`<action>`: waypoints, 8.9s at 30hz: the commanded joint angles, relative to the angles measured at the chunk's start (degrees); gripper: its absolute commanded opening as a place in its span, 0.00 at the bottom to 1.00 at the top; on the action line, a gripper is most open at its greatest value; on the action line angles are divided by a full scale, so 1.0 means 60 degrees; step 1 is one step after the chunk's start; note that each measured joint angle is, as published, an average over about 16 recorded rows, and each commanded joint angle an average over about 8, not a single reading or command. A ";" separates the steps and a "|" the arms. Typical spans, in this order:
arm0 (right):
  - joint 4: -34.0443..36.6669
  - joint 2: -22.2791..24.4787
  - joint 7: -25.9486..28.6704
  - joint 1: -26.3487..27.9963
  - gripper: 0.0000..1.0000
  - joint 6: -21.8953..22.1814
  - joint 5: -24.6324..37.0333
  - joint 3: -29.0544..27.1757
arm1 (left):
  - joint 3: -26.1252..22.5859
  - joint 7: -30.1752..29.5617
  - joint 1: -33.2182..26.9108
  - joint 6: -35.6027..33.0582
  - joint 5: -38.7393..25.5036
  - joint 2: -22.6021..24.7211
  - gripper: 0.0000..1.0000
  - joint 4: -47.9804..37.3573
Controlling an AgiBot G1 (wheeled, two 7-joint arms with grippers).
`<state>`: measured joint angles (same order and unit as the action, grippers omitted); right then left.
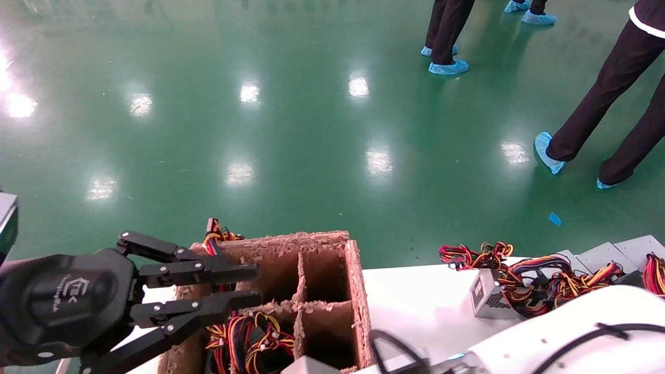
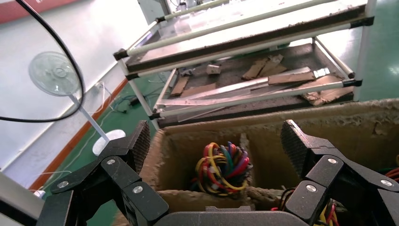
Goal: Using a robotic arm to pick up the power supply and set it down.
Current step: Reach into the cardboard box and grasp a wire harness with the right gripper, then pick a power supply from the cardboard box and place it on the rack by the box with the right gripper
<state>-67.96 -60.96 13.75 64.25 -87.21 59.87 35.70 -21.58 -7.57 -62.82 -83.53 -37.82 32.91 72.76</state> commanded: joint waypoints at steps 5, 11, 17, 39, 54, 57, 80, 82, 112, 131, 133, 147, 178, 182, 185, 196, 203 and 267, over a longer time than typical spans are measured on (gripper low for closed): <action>0.0472 -0.0457 -0.0231 0.0087 0.00 0.0022 0.0430 0.0308 | -0.0001 0.0000 0.0000 0.0000 0.0000 0.0000 0.00 0.0000; 0.0478 -0.0624 -0.0136 0.0149 0.00 -0.0009 0.0731 0.0555 | -0.0001 0.0001 0.0000 0.0000 0.0001 0.0000 0.00 0.0000; 0.0182 -0.0612 0.0049 0.0113 0.00 0.0103 0.0964 0.0689 | -0.0002 0.0001 0.0000 0.0001 0.0001 -0.0001 0.00 0.0000; -0.0173 -0.0307 0.0132 -0.0026 0.00 0.0419 0.0996 0.0551 | -0.0004 0.0002 -0.0001 0.0001 0.0002 -0.0001 0.00 0.0000; -0.0280 -0.0122 0.0120 -0.0199 0.00 0.0349 -0.0048 0.0037 | -0.0005 0.0002 -0.0001 0.0002 0.0003 -0.0002 0.00 0.0000; -0.0493 0.0081 0.0177 -0.0208 0.00 0.0338 -0.0508 -0.0245 | -0.0005 0.0003 -0.0001 0.0002 0.0003 -0.0002 0.00 0.0000; -0.1548 0.1072 0.0516 0.0441 0.00 0.0844 -0.3692 -0.2462 | -0.0007 0.0003 -0.0002 0.0003 0.0005 -0.0003 0.00 0.0000; -0.1562 0.1246 0.0477 0.0527 0.00 0.0881 -0.3732 -0.2607 | -0.0007 0.0004 -0.0002 0.0003 0.0005 -0.0003 0.00 0.0000; -0.1583 0.4495 -0.0699 -0.1628 0.00 0.2593 -0.4353 -0.5381 | -0.0010 0.0005 -0.0003 0.0004 0.0007 -0.0004 0.00 0.0000; -0.1551 0.5975 -0.1243 -0.7072 0.00 0.2932 -0.4911 -0.7462 | -0.0011 0.0006 -0.0003 0.0004 0.0008 -0.0004 0.00 0.0000; -0.1556 0.6060 -0.1277 -0.7576 0.00 0.2988 -0.4901 -0.7693 | -0.0012 0.0006 -0.0003 0.0004 0.0008 -0.0004 0.00 0.0000; -0.1520 0.6268 -0.1194 -1.1125 0.00 0.3649 -0.4539 -0.9987 | -0.0013 0.0006 -0.0004 0.0005 0.0009 -0.0005 0.00 0.0000; -0.1460 0.4941 -0.1361 -1.0897 0.00 0.5838 -0.3921 -0.9863 | -0.0016 0.0008 -0.0004 0.0006 0.0010 -0.0006 0.00 0.0000; -0.1388 0.4894 -0.1376 -1.0598 0.00 0.5968 -0.3846 -0.9612 | -0.0016 0.0008 -0.0004 0.0006 0.0011 -0.0006 0.00 0.0000; -0.1319 0.4906 -0.1389 -1.0616 0.00 0.5992 -0.3835 -0.9642 | -0.0016 0.0008 -0.0004 0.0006 0.0011 -0.0006 0.00 0.0000; -0.1061 0.4953 -0.1549 -1.1615 0.00 0.6018 -0.3919 -1.0691 | -0.0017 0.0008 -0.0005 0.0006 0.0011 -0.0006 0.00 0.0000; -0.0968 0.4905 -0.1655 -1.1982 0.00 0.6137 -0.3908 -1.1138 | -0.0018 0.0009 -0.0005 0.0007 0.0012 -0.0007 0.00 0.0000; -0.0235 0.4478 -0.2050 -1.2644 1.00 0.6315 -0.3939 -1.2033 | -0.0023 0.0011 -0.0006 0.0009 0.0015 -0.0009 0.00 0.0000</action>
<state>-69.43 -34.08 1.44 -11.51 -49.31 36.19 -36.49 -21.72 -7.50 -62.85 -83.47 -37.73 32.86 72.76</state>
